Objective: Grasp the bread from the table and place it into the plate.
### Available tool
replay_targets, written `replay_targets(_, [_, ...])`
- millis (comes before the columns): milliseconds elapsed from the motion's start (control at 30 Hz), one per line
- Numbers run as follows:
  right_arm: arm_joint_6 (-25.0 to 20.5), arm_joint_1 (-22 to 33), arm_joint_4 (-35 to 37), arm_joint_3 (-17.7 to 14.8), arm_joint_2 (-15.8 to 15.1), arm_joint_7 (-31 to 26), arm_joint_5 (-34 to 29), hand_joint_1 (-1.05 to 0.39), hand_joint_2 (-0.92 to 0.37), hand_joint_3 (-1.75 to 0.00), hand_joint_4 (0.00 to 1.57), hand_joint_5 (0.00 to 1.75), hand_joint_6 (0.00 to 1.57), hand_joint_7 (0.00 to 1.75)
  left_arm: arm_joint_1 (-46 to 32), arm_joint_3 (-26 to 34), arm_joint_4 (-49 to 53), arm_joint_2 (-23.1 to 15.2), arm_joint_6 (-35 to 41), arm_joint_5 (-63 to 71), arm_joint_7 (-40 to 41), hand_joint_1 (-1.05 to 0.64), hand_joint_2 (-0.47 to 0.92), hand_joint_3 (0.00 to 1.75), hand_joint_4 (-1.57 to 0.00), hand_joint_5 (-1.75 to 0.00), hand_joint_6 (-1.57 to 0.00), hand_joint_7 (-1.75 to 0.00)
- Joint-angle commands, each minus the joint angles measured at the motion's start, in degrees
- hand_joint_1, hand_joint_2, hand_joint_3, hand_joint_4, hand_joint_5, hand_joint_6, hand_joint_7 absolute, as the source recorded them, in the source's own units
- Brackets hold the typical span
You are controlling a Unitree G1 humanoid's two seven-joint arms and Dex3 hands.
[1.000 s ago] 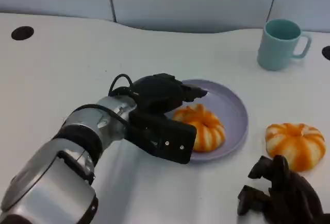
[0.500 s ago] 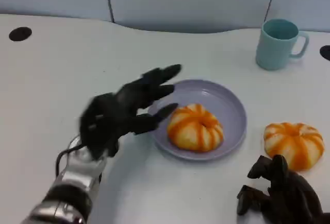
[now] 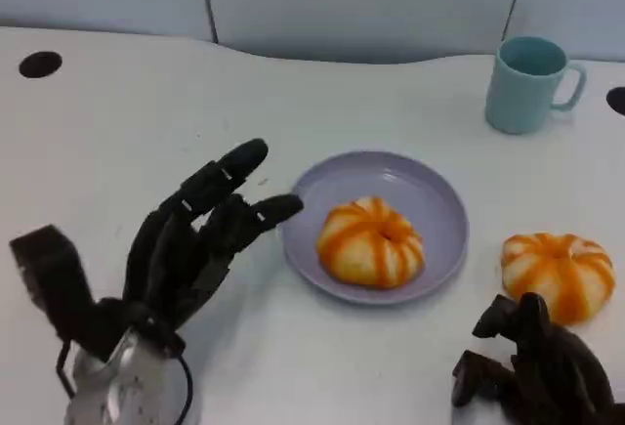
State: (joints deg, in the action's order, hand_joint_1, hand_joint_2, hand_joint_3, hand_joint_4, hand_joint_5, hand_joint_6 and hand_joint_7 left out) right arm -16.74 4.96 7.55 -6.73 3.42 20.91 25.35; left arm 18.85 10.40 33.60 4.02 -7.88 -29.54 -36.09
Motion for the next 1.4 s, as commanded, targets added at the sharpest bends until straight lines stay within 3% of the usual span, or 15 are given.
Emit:
replay_targets(33, [0.2,0.3,0.0,-0.2,-0.8,-0.3,-0.4,-0.46,-0.92,-0.48,1.14,1.36,1.03,1.23,-5.8,0.2,-6.4,0.0,3.7,-0.8,1.0,-0.56,0.92,0.5,-0.48,-1.35,-0.63,-0.53])
replay_targets(67, [0.1,0.3,0.1,-0.3,-0.8,-0.1,-0.3,-0.46,-0.92,-0.48,1.14,1.36,1.03,1.23,-6.6,0.1,-7.4,0.0,4.2,-0.5,1.5,-0.56,0.92,0.5,-0.48,-1.42,-0.56,-0.77])
replay_targets(133, [0.1,0.1,0.3,-0.5,-0.7,0.1,0.0,-0.46,-0.92,-0.48,1.14,1.36,1.03,1.23,-8.7,-0.1,-9.3,0.3,5.2,-0.2,2.4,-0.57,0.92,0.5,-0.49,-1.47,-0.49,-0.97])
replay_targets(167, [0.1,0.1,0.4,-0.5,-0.7,0.2,0.1,-0.46,-0.92,-0.48,1.14,1.36,1.02,1.23,-9.9,-0.1,-10.2,0.5,5.8,-0.3,2.9,-0.56,0.92,0.46,-0.55,-1.61,-0.53,-1.16])
replay_targets(233, [0.0,0.0,0.5,-0.6,-0.6,0.3,0.3,-0.46,-0.92,-0.48,1.14,1.36,1.02,1.23,-11.4,-0.2,-11.7,0.7,6.9,-0.5,3.6,-0.55,0.92,0.44,-0.6,-1.71,-0.57,-1.3])
replay_targets(300, [0.1,-0.1,0.7,-0.7,-0.6,0.6,0.4,-0.46,-0.92,-0.48,1.14,1.36,1.02,1.23,-12.4,-0.3,-12.7,0.6,7.8,-0.2,4.4,-0.54,0.92,0.44,-0.61,-1.74,-0.57,-1.33])
replay_targets(367, [0.6,-0.3,1.1,-0.8,-0.6,1.0,0.4,-0.46,-0.92,-0.48,1.14,1.36,1.02,1.22,-13.9,0.0,-13.7,0.7,8.6,-0.1,5.8,-0.53,0.92,0.44,-0.69,-1.74,-0.47,-1.6])
replay_targets(433, [1.0,-0.3,1.4,-0.8,-0.7,1.3,0.4,-0.46,-0.92,-0.48,1.14,1.35,1.02,1.21,-14.5,0.0,-14.3,0.7,9.0,-0.2,6.4,-0.53,0.92,0.42,-0.71,-1.75,-0.43,-1.69])
replay_targets(500, [0.9,-0.4,1.5,-1.0,-0.6,1.5,0.6,-0.46,-0.92,-0.48,1.14,1.35,1.02,1.21,-15.1,-0.2,-14.6,0.7,8.8,0.3,7.0,-0.53,0.92,0.42,-0.72,-1.75,-0.41,-1.71])
replay_targets(733, [0.7,-0.2,1.2,-1.3,-1.0,1.6,0.4,-0.46,-0.92,-0.49,1.15,1.34,1.03,1.21,-15.0,-0.2,-12.1,1.0,7.1,3.2,9.5,-0.47,0.92,0.42,-0.85,-1.75,-0.63,-1.75])
replay_targets(1400, [2.7,-2.4,5.2,-3.2,-2.2,3.1,1.1,-0.46,-0.92,-0.54,1.23,1.28,1.06,1.19,-11.2,1.1,-6.3,2.3,3.3,4.1,9.6,-0.47,0.92,0.36,-0.92,-1.75,-0.68,-1.75])
